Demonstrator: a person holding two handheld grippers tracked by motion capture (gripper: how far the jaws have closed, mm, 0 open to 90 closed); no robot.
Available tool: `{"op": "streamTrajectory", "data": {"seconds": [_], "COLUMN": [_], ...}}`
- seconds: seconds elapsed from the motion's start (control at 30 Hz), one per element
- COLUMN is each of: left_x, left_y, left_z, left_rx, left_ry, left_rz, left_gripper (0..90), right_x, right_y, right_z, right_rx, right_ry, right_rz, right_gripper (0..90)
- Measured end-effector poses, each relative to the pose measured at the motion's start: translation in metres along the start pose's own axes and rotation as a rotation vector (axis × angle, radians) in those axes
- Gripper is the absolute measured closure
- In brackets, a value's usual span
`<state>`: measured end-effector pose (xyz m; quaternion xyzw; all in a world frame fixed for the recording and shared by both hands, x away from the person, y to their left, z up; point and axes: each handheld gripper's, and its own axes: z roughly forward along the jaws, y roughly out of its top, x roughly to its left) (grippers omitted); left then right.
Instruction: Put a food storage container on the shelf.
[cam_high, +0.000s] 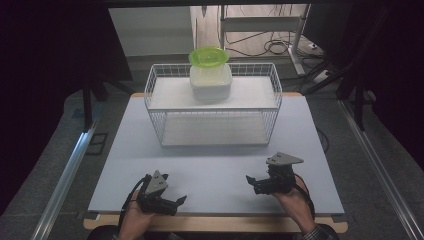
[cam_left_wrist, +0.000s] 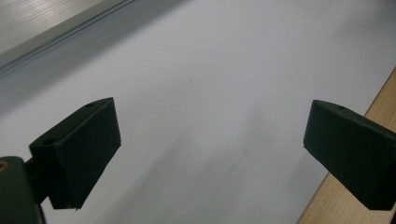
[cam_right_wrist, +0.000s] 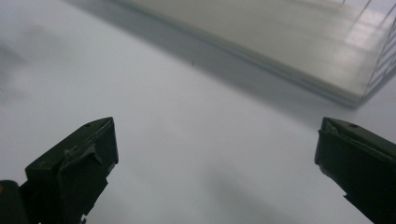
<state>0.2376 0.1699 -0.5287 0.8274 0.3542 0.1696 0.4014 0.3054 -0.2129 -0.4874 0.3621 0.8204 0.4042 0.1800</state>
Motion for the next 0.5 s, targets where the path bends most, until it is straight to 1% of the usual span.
{"op": "streamTrajectory", "data": {"seconds": [0.17,0.2,0.33,0.4,0.5], "left_x": [0.001,0.002,0.002,0.003,0.003], "left_y": [-0.001,-0.001,-0.002,-0.002,-0.001], "left_z": [0.0,0.0,0.001,0.001,0.001], "left_rx": [0.003,0.003,0.008,0.01,0.011], "left_ry": [0.001,0.001,0.0,0.001,0.002], "left_rz": [-0.006,-0.008,-0.012,-0.011,-0.012], "left_gripper": [3.4,3.4,3.5,3.4,3.4], "right_x": [0.005,0.007,0.012,0.014,0.014], "right_y": [-0.013,-0.016,-0.021,-0.022,-0.022], "right_z": [0.007,0.01,0.016,0.018,0.019], "right_rx": [0.06,0.08,0.121,0.133,0.132], "right_ry": [-0.02,-0.016,-0.023,-0.025,-0.022], "right_rz": [-0.012,-0.022,-0.053,-0.065,-0.065], "right_gripper": [0.0,0.0,0.0,0.0,0.0]}}
